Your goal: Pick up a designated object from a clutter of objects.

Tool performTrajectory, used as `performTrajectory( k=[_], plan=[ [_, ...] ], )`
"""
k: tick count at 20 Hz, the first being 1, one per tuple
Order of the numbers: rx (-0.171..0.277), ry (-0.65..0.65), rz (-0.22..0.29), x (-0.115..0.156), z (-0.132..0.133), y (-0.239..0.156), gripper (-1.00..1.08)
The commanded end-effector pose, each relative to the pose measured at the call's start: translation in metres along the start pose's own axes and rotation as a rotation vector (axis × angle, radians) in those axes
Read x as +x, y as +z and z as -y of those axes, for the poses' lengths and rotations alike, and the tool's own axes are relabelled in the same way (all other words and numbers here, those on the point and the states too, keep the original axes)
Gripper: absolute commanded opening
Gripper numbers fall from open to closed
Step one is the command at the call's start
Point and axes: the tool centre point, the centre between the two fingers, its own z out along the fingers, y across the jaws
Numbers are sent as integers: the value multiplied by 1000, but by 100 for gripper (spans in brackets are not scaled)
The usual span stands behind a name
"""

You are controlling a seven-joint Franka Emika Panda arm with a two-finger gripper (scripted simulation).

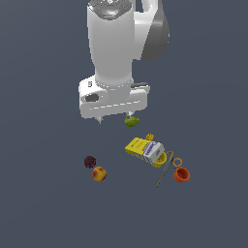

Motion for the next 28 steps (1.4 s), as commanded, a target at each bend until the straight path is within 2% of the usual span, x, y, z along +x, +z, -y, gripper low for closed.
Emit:
performTrajectory(
  k=[1,13,28],
  plan=[
    [-8,-60,5,3,-8,10,100],
    [-29,-371,27,16,-47,60,100],
    [-22,-762,28,25,-90,124,100]
  ],
)
